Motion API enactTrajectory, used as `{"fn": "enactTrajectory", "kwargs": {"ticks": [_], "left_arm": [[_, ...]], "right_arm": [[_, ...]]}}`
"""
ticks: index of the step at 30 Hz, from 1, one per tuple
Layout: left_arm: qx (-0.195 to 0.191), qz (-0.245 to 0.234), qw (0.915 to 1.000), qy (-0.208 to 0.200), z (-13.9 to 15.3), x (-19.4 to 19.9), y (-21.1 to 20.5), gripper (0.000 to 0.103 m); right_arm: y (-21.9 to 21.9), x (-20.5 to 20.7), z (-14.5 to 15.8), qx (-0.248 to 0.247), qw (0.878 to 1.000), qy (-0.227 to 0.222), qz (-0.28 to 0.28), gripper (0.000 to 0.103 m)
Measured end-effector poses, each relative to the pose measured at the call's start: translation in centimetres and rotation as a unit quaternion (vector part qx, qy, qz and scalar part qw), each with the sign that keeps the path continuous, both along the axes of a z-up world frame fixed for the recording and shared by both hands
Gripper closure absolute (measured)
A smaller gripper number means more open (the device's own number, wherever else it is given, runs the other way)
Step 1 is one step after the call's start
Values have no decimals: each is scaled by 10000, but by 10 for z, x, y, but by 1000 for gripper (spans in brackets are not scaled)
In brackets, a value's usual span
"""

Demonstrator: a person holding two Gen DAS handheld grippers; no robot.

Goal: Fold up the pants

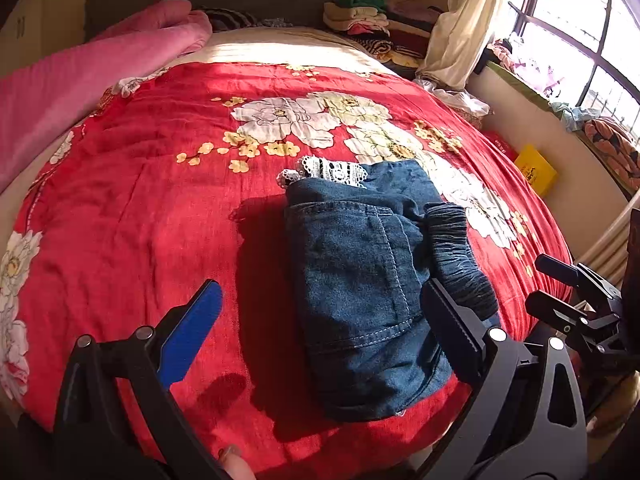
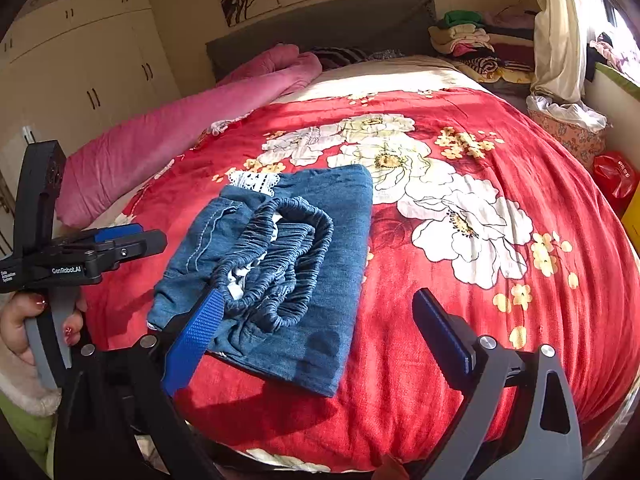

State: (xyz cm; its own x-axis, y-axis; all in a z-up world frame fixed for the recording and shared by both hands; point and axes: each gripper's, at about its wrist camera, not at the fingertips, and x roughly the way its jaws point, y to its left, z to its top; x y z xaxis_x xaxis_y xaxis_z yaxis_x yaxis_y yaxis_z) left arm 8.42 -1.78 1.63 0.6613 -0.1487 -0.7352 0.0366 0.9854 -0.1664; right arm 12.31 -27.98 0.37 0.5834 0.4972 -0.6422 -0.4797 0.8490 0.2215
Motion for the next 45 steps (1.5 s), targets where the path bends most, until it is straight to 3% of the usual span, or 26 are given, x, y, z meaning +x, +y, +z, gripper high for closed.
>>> {"fn": "enactTrajectory", "kwargs": {"ticks": [8, 20, 25, 33, 37, 45], "left_arm": [[-17, 61, 9996, 265, -25, 9, 4, 10], [-123, 65, 9993, 358, -40, 16, 6, 10], [-172, 55, 9991, 395, -45, 20, 5, 10], [-193, 25, 9992, 362, -50, 27, 6, 10], [-234, 29, 9992, 322, -55, 30, 6, 10], [-311, -25, 9992, 249, -59, 35, 4, 10]], "right_arm": [[6, 25, -21, -128, 9987, 456, -209, 8], [8, 47, -19, 71, 9979, 501, -401, 8], [17, 59, -32, -162, 9960, 845, -240, 8], [36, 65, -43, 51, 9941, 1077, 80, 9], [36, 71, -51, 313, 9915, 1250, 175, 17], [40, 74, -57, 536, 9891, 1338, 297, 22]]}}
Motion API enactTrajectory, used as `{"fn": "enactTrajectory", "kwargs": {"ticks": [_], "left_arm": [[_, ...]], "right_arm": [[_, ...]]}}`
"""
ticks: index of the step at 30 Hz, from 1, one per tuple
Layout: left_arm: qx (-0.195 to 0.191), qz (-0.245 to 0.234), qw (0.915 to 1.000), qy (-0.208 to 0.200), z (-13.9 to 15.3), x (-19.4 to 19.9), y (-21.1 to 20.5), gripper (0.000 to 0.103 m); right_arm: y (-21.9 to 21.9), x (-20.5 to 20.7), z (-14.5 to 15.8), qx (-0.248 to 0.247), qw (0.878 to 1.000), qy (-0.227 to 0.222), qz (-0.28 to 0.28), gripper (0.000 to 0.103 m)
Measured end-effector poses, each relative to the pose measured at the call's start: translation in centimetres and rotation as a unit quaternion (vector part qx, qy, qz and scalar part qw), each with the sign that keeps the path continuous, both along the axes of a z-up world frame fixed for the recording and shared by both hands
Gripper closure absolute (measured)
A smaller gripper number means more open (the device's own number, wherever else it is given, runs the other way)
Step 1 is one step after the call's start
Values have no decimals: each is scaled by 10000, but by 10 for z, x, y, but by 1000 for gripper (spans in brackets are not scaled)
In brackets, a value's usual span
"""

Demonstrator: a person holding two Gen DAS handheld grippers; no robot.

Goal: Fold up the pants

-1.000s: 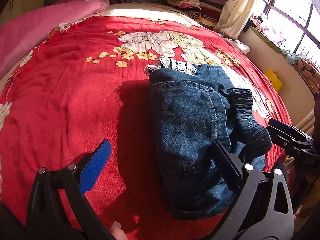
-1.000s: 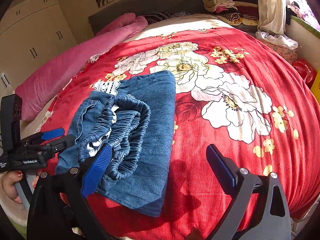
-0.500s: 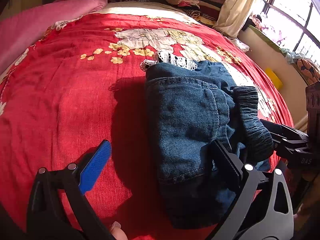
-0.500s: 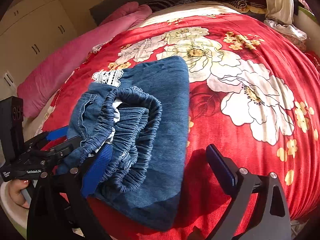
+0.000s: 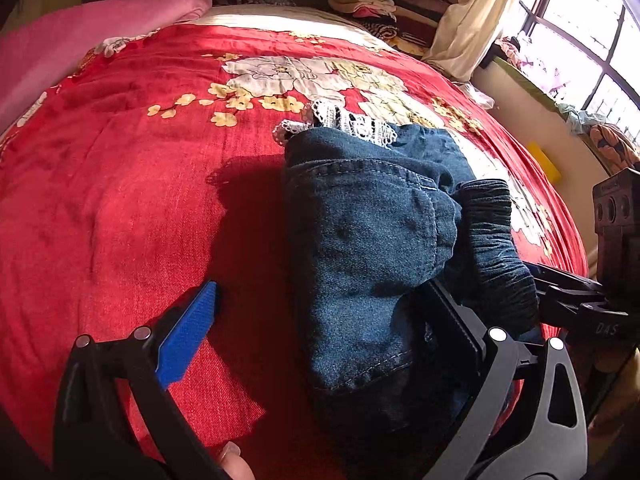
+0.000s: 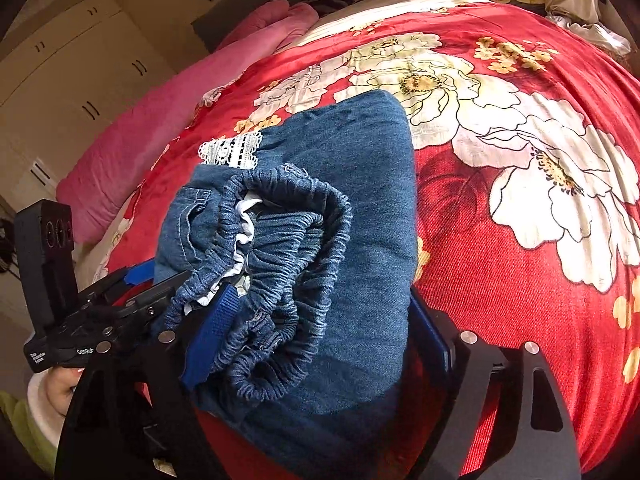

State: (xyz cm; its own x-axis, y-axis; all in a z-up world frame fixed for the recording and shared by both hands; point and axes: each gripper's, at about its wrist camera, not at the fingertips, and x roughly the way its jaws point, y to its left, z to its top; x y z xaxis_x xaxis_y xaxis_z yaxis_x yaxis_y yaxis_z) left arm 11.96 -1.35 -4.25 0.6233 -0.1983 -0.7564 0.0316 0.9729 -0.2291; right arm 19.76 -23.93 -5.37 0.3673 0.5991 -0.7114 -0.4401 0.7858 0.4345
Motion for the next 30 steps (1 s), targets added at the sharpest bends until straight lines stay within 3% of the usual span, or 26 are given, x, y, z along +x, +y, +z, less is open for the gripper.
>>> {"fn": "enactTrajectory", "kwargs": {"ticks": [3, 6, 10, 12, 13, 18, 30], "left_arm": [[-78, -1, 10000, -23, -1, 1, 0, 10], [-221, 3, 9997, -61, -1, 2, 0, 19], [-392, -131, 9991, -58, 1, 3, -6, 51], [-315, -163, 9993, -72, 3, 2, -11, 61], [-293, -215, 9993, -79, 4, 1, -13, 74], [-181, -198, 9996, -108, 16, -3, -19, 81], [-323, -106, 9985, -419, 61, -13, -14, 83]], "right_arm": [[5, 1, 0, 39, 9999, 4, 112, 28], [8, 1, 0, 100, 9998, 31, 186, 39], [9, -2, 2, 208, 9994, 36, 269, 54], [9, -4, 3, 206, 9996, 6, 217, 58], [10, -6, 4, 190, 9997, -30, 176, 60], [20, -23, 22, -190, 9983, -525, 147, 67], [15, -33, 63, 163, 9960, -851, 225, 71]]}}
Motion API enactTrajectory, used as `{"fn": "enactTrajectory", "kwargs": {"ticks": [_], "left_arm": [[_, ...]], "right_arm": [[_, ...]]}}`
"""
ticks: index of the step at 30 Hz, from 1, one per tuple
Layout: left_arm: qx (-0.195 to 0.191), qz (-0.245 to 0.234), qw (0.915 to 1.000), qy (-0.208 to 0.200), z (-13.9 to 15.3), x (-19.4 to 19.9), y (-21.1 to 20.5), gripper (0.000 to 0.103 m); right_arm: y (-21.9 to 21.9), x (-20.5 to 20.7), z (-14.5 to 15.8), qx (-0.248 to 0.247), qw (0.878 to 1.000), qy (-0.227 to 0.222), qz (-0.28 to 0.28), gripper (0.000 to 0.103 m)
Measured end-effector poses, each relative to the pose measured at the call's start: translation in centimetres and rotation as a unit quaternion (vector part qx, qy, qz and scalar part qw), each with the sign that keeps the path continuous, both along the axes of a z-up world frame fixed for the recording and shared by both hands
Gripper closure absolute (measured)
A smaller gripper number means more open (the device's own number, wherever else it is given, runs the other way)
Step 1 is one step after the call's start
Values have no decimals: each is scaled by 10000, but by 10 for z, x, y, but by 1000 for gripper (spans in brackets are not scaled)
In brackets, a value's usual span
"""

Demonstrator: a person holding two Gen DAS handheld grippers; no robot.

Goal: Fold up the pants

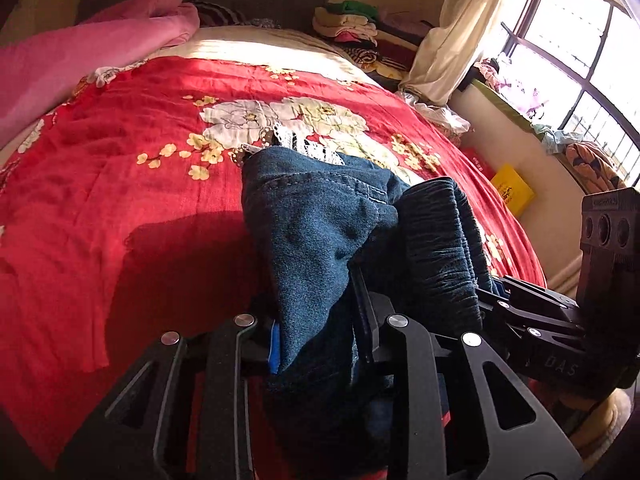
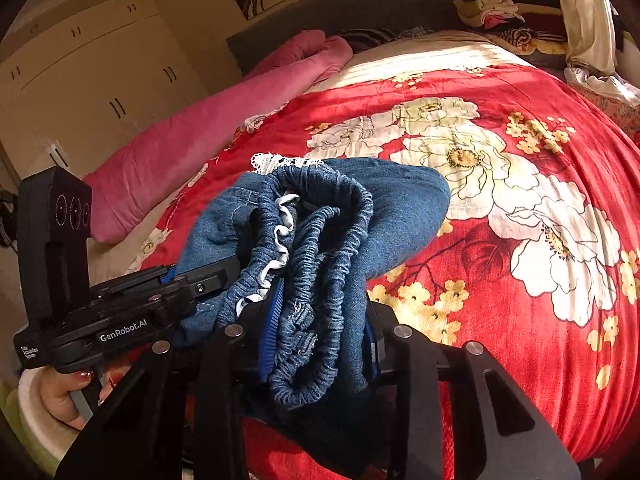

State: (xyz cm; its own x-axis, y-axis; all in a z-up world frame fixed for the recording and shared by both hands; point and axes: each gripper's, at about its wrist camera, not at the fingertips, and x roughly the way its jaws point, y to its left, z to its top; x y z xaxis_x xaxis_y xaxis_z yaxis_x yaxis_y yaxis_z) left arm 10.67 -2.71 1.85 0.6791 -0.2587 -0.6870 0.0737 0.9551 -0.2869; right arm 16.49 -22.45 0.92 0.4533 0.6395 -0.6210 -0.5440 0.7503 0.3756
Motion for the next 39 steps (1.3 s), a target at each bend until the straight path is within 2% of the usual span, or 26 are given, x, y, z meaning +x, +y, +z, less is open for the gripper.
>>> {"fn": "enactTrajectory", "kwargs": {"ticks": [10, 17, 27, 39], "left_arm": [[139, 32, 9994, -312, 38, 34, 9, 83], [184, 60, 9989, -416, 39, 72, 18, 83], [99, 51, 9998, -148, 5, 133, 29, 83], [198, 59, 9994, 263, -38, 149, 32, 81]], "right_arm": [[14, 30, 43, 42, 9991, -431, 17, 71], [26, 71, 50, 54, 9987, -498, -61, 71], [38, 133, 17, -39, 9995, -237, -216, 71], [43, 162, -32, -183, 9989, 383, -201, 69]]}}
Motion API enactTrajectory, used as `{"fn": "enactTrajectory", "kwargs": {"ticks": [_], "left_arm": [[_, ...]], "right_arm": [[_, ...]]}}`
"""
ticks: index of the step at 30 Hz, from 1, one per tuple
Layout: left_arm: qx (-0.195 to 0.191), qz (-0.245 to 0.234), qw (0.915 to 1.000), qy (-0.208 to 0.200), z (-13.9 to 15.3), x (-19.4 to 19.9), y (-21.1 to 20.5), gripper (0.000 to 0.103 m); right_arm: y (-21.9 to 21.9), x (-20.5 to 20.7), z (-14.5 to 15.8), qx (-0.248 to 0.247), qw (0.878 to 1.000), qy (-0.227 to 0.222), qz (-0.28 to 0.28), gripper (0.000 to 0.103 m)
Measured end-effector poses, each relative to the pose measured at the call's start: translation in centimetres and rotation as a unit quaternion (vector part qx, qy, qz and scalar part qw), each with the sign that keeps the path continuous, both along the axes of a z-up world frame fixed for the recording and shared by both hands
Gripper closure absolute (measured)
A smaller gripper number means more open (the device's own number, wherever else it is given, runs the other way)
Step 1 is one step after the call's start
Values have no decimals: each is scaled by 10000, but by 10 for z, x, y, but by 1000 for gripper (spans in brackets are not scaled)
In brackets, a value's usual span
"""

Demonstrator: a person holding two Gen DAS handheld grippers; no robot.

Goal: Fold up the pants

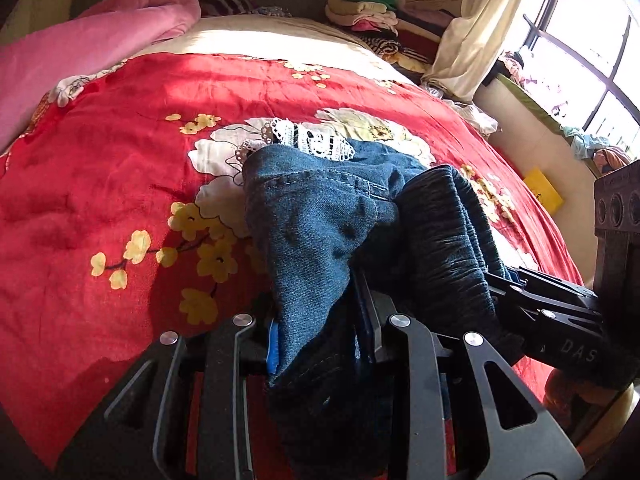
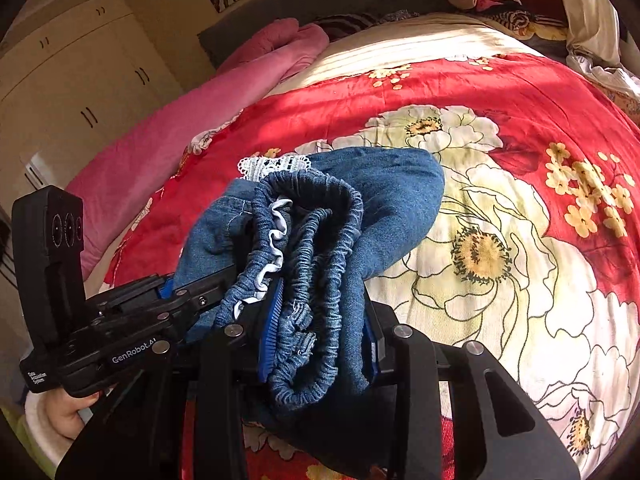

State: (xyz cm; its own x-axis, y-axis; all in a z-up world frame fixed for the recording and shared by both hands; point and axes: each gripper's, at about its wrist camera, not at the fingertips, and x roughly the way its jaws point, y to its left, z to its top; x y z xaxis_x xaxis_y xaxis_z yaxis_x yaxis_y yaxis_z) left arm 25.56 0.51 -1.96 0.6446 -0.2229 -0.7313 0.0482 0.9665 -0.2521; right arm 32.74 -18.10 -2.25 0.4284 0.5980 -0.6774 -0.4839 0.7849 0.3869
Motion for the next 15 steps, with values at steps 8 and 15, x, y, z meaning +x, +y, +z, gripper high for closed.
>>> {"fn": "enactTrajectory", "kwargs": {"ticks": [8, 15], "left_arm": [[15, 28, 10000, 5, -8, 1, 3, 70], [59, 75, 10000, -22, -12, 1, 4, 59]], "right_arm": [[-19, 5, -21, 293, 9983, 344, -367, 54], [-25, 1, -25, 116, 9984, 160, -522, 38]]}}
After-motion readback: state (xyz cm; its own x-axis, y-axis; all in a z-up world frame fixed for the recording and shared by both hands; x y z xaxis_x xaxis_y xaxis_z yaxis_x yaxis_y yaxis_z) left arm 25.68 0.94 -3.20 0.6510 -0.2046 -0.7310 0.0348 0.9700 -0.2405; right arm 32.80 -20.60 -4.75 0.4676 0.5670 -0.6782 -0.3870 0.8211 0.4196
